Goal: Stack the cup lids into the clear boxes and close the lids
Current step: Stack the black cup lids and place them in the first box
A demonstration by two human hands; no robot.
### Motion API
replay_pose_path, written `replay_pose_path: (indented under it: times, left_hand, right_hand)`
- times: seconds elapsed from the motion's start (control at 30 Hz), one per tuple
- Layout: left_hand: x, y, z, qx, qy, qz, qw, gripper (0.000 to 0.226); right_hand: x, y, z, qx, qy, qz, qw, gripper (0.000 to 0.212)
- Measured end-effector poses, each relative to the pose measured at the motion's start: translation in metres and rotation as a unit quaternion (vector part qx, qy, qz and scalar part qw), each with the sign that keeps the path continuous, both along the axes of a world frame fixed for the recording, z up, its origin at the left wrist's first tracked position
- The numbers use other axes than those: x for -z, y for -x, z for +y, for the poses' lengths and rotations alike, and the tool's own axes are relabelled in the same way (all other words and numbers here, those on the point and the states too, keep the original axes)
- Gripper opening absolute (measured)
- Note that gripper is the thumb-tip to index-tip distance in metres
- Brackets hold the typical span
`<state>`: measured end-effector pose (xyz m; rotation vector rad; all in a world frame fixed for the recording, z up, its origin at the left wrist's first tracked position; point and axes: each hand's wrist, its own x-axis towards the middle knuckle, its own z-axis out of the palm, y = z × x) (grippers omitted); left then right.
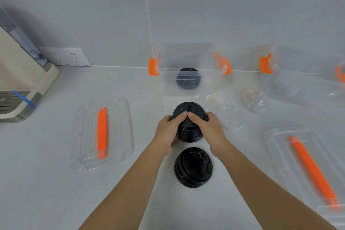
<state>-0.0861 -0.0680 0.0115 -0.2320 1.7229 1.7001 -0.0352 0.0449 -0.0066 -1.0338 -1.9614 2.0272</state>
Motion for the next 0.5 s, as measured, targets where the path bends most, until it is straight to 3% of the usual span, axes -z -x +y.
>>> replay_pose_path:
  times: [0.17,0.5]
  left_hand:
    - [-0.014,-0.007,-0.005,0.005,-0.011,0.051,0.999,0.037]
    - [-0.033,-0.028,-0.009,0.037,0.037,0.122,0.991,0.042]
  right_hand:
    - [-0.014,-0.008,-0.008,0.018,0.008,0.034,0.999,0.027]
    - [-0.036,-0.038,-0.018,0.055,0.062,0.049,0.995,0.039]
